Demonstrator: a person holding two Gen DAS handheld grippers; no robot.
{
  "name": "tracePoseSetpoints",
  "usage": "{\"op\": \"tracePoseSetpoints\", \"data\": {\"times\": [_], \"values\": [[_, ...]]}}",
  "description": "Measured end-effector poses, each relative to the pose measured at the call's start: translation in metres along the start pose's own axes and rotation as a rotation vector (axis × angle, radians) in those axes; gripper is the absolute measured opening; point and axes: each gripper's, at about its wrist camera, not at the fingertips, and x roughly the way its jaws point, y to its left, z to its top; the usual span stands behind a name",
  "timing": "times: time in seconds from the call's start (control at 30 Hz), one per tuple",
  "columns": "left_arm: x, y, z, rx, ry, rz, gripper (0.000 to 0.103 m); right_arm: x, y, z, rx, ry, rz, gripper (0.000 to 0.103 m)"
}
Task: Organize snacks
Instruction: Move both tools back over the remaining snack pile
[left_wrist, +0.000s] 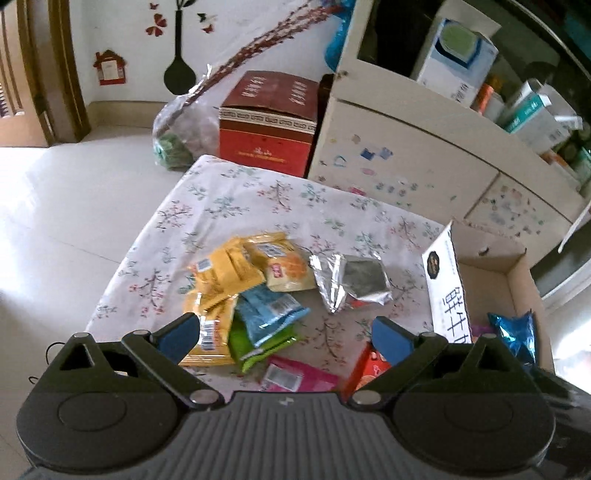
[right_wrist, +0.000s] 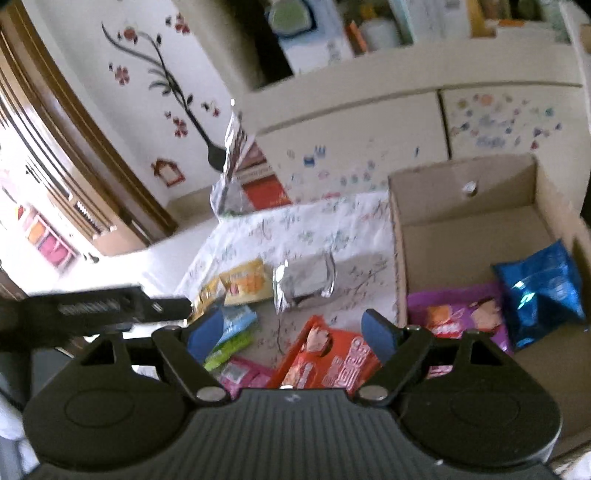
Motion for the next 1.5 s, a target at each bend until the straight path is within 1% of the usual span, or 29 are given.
{"op": "tracePoseSetpoints", "data": {"times": [0.17,0.3,0.37,0.43,0.6,0.63,0.7,0.8,0.87,0.97,1.13,1.27,1.37,1.43,1.5], "values": [[0.000,0.011,-0.001,-0.016,0.007,0.007,0.102,0.029,0.007,-0.003,-0.018,0.042,-0.021,0.082],[0.002,0.021,-0.003,-0.043,0.027,0.011,0.102,0.050,0.009,-0.006,-0.034,0.066,-0.074,0.082],[0.003,0.025,-0.003,-0.059,0.034,0.006,0.102,0.057,0.010,-0.006,-0.040,0.075,-0.083,0.083],[0.004,0.028,-0.003,-0.065,0.040,0.007,0.102,0.064,0.013,-0.006,-0.059,0.080,-0.095,0.087],[0.014,0.034,-0.008,-0.082,0.077,0.017,0.102,0.082,0.016,-0.008,-0.090,0.093,-0.148,0.089],[0.016,0.036,-0.009,-0.092,0.088,0.017,0.102,0.084,0.019,-0.009,-0.108,0.090,-0.162,0.092],[0.020,0.040,-0.011,-0.116,0.109,0.019,0.102,0.088,0.023,-0.010,-0.139,0.088,-0.175,0.095],[0.023,0.046,-0.012,-0.151,0.125,0.024,0.102,0.093,0.029,-0.014,-0.180,0.097,-0.203,0.097],[0.022,0.051,-0.011,-0.175,0.125,0.026,0.102,0.096,0.033,-0.017,-0.219,0.122,-0.200,0.098],[0.020,0.054,-0.010,-0.194,0.118,0.028,0.102,0.100,0.038,-0.021,-0.280,0.157,-0.223,0.099],[0.019,0.053,-0.008,-0.189,0.118,0.022,0.102,0.101,0.041,-0.023,-0.302,0.218,-0.217,0.100],[0.021,0.055,-0.008,-0.186,0.118,0.030,0.102,0.094,0.045,-0.024,-0.274,0.266,-0.127,0.101],[0.022,0.058,-0.008,-0.197,0.124,0.038,0.102,0.088,0.049,-0.029,-0.290,0.308,-0.079,0.101],[0.021,0.061,-0.009,-0.206,0.124,0.037,0.102,0.083,0.049,-0.029,-0.278,0.296,-0.060,0.099],[0.018,0.062,-0.008,-0.209,0.118,0.029,0.102,0.080,0.045,-0.024,-0.250,0.248,-0.072,0.099]]}}
